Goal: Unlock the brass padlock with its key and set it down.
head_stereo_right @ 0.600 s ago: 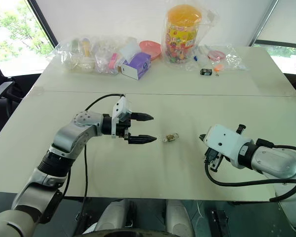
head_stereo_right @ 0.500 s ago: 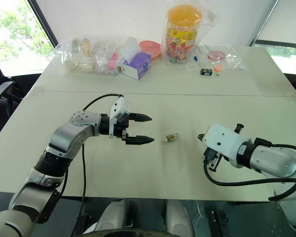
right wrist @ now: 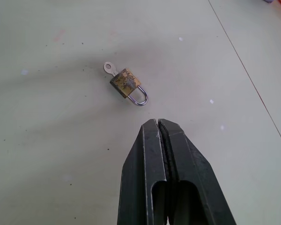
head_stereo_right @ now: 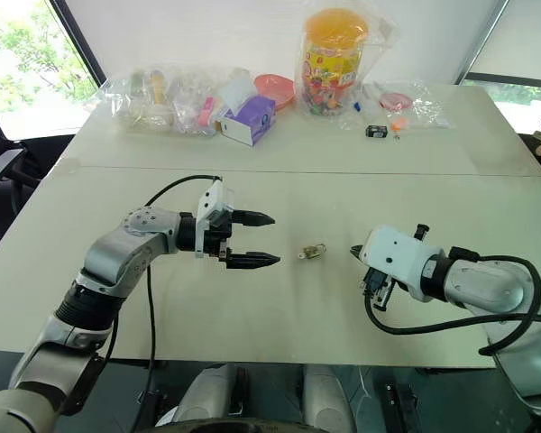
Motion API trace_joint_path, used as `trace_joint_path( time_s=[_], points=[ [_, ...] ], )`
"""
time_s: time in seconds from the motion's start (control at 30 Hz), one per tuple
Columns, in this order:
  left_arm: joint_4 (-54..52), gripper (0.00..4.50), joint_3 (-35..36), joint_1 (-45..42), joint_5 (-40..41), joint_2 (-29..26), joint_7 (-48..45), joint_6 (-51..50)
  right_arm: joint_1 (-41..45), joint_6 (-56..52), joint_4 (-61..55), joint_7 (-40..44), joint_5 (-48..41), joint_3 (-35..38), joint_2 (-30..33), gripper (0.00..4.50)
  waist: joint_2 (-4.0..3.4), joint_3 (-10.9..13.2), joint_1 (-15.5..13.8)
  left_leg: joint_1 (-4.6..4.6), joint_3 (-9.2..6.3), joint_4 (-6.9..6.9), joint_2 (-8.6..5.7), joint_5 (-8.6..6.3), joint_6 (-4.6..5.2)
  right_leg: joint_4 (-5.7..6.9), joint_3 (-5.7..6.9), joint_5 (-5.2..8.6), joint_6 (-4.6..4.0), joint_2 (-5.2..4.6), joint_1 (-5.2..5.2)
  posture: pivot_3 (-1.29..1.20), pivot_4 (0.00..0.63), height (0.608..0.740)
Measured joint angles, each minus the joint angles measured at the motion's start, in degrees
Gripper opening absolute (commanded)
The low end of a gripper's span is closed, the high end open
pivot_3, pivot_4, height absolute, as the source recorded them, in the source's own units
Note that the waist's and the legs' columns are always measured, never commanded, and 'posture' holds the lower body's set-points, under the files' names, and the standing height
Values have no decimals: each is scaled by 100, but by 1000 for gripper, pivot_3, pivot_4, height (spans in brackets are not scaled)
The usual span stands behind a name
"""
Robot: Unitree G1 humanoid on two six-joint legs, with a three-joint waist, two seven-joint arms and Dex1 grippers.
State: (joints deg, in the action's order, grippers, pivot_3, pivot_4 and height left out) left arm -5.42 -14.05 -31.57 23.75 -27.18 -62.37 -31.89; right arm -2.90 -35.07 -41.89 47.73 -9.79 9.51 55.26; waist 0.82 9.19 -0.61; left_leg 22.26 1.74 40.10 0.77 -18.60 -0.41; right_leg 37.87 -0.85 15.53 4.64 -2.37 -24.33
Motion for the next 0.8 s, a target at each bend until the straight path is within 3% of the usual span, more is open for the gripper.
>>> trace_joint_path(
  time_s=[0.47,0.57,0.77,0.8],
  points=[
    [-427,4446,39,254,49,-246,159,-129,903,989,1227,417,179,-794,25,0,-1,0,5,-1,0,0,2,0,0,1,0,0,0,-1,0,0,150,735],
    [-439,4500,56,267,51,-315,173,-142,1283,1264,1674,540,229,-1114,-73,937,0,0,8,-1,1,1,1,0,0,1,0,0,0,-1,0,0,150,735],
    [-440,4500,117,257,55,-328,190,-144,2300,2172,3124,888,757,-2079,-527,4154,-1,1,34,-4,3,0,4,0,-1,2,0,0,0,0,-1,0,150,735],
    [-438,4500,120,251,54,-329,189,-144,2413,2298,3337,951,799,-2207,-653,4466,-1,1,35,-3,4,0,4,0,-1,2,0,0,0,-1,-2,0,150,735]
  ],
)
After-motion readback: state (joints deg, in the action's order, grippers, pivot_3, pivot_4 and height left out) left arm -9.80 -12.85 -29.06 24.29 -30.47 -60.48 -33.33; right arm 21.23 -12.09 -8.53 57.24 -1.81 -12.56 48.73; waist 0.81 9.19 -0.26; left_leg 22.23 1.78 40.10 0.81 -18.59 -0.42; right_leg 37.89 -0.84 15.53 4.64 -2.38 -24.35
